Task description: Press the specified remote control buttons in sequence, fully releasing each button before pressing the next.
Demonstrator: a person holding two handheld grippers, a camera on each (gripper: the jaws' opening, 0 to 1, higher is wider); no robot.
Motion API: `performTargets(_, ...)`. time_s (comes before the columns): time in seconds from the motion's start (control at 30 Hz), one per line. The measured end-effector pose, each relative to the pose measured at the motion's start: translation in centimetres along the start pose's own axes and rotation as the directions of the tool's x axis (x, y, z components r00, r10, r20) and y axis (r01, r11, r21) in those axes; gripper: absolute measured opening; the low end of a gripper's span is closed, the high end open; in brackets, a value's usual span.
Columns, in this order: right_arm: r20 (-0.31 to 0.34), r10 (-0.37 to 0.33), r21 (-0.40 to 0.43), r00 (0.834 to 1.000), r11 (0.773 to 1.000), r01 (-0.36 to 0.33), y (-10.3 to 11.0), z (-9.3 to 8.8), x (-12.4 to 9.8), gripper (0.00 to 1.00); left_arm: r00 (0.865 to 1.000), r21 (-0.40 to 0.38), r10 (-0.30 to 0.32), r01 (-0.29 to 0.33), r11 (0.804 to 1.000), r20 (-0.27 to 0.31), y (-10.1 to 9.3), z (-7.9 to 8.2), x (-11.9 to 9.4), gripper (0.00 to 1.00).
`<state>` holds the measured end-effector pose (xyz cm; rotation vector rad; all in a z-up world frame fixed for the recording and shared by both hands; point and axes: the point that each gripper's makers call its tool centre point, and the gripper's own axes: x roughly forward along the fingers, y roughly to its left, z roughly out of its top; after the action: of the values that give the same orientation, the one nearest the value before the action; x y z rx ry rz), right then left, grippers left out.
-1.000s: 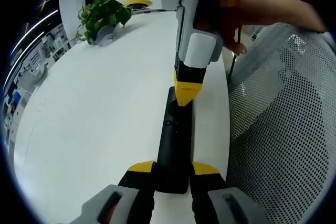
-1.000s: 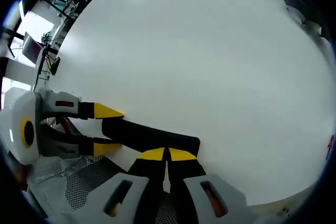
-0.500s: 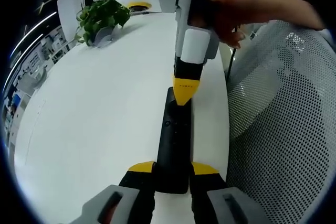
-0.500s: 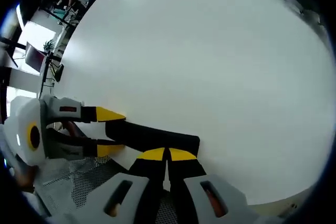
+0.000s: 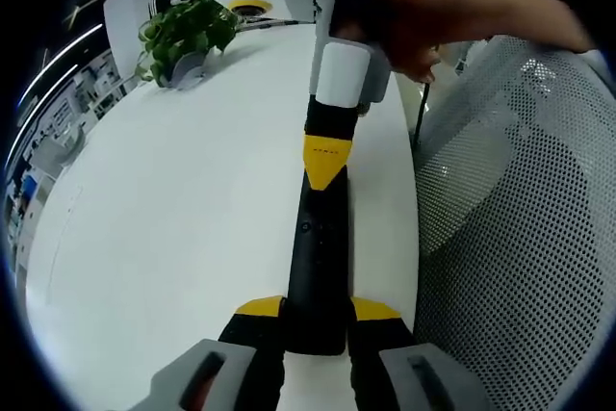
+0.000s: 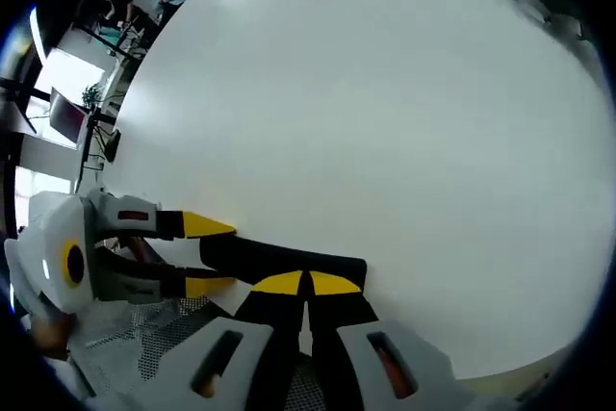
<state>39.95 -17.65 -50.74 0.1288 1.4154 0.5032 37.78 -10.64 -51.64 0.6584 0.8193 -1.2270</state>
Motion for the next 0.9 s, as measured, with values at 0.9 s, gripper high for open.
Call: performTargets(0.9,0.019,-0.057,-0.152,0.998,0.987,0.059,0.44,0.44,0.89,0.00,1.000,0.001,-0.001,0.001,1.000,-0.009,0.08,0.00,0.12,0.24)
